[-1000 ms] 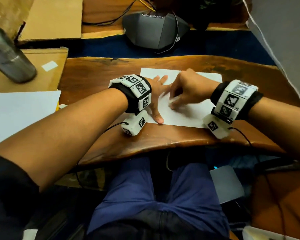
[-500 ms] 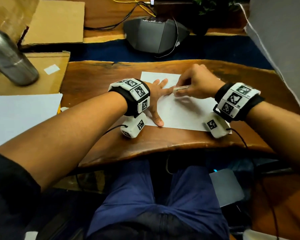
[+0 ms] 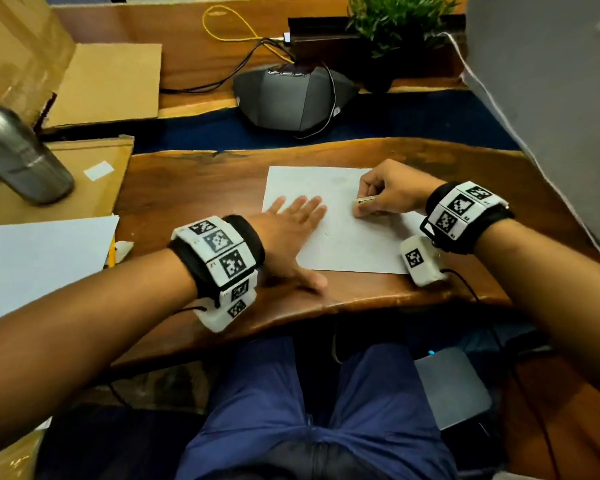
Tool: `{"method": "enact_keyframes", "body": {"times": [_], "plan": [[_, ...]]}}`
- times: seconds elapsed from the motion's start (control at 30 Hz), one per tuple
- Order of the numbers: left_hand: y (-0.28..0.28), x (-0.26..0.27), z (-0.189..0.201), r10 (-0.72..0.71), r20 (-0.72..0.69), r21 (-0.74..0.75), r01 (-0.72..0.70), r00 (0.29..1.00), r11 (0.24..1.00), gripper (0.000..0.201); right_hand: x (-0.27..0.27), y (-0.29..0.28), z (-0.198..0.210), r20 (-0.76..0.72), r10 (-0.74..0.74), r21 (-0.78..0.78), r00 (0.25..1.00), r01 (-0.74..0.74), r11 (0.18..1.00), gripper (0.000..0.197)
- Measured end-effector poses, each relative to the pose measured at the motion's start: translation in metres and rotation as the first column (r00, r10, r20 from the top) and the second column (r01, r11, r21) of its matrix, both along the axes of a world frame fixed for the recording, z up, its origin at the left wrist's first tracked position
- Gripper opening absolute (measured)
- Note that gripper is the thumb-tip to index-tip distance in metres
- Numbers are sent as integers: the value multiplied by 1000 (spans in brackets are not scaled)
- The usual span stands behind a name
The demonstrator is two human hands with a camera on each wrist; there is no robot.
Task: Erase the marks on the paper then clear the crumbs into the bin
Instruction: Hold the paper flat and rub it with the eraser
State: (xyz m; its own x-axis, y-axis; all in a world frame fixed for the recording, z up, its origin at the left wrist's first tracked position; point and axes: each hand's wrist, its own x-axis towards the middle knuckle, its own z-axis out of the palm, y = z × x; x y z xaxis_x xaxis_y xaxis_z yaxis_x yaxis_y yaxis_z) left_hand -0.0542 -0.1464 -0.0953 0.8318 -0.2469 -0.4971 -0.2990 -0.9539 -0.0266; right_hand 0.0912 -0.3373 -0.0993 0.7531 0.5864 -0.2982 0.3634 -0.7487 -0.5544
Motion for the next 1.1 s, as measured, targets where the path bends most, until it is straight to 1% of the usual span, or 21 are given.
{"method": "enact_keyframes", "body": {"times": [0.07,0.1,0.13,0.2,0.3,0.4,0.43,0.47,0.5,0.57,0.6,0.63,0.7,0.8,0.87,0.93,1.03,1.1], "plan": [[-28,-15,-4,-195,-28,-113,191,980,975,126,1,1,-1,2,10,-1,1000,-10,1000,19],[-40,-20,-8,-256,-54,-151,245,965,958,125,2,1,-1,7,12,-2,1000,-12,1000,19],[-47,-23,-13,-276,-77,-171,260,958,950,123,2,0,-1,10,14,-5,1000,-14,1000,19],[-41,-21,-18,-224,-91,-176,205,970,963,118,3,0,-1,3,14,-6,1000,-14,1000,19],[-7,-12,-12,-13,-102,-103,2,995,995,110,1,1,1,-14,22,-11,1000,-22,1000,20],[21,-7,-3,220,-116,34,-217,969,975,116,2,2,2,-19,24,-25,1000,-24,999,21],[22,-6,-2,252,-95,55,-247,963,967,120,2,2,3,-21,21,-30,1000,-22,999,22],[19,-7,-2,231,-67,54,-227,971,972,122,2,2,3,-22,20,-32,1000,-21,999,21],[10,-9,-2,159,-49,32,-157,986,987,123,2,2,3,-24,18,-33,1000,-18,999,20],[-16,-15,-6,-46,-71,-69,41,996,997,115,2,2,3,-31,13,-26,999,-14,1000,19],[-29,-17,-9,-123,-96,-131,110,988,985,110,1,2,3,-32,12,-25,999,-12,1000,20],[-40,-18,-13,-161,-114,-177,139,980,974,105,1,2,3,-33,9,-27,999,-9,1000,21],[-43,-10,-18,-133,-118,-195,108,984,975,99,1,2,3,-37,-4,-21,999,4,1000,21],[-13,16,-16,51,-120,-151,-69,991,986,95,-1,1,3,-23,-19,-19,1000,18,1000,21],[8,29,-11,138,-122,-114,-152,983,982,95,-2,2,3,-4,-25,-39,1000,25,999,20],[17,35,-9,174,-125,-102,-187,977,977,100,-4,3,4,28,-11,-63,1000,13,998,19],[17,37,-11,169,-109,-97,-180,979,979,113,-8,6,3,183,59,-114,981,-38,993,18],[17,39,-12,176,-103,-104,-187,979,977,117,-13,11,1,267,116,-103,957,-91,990,19]]}}
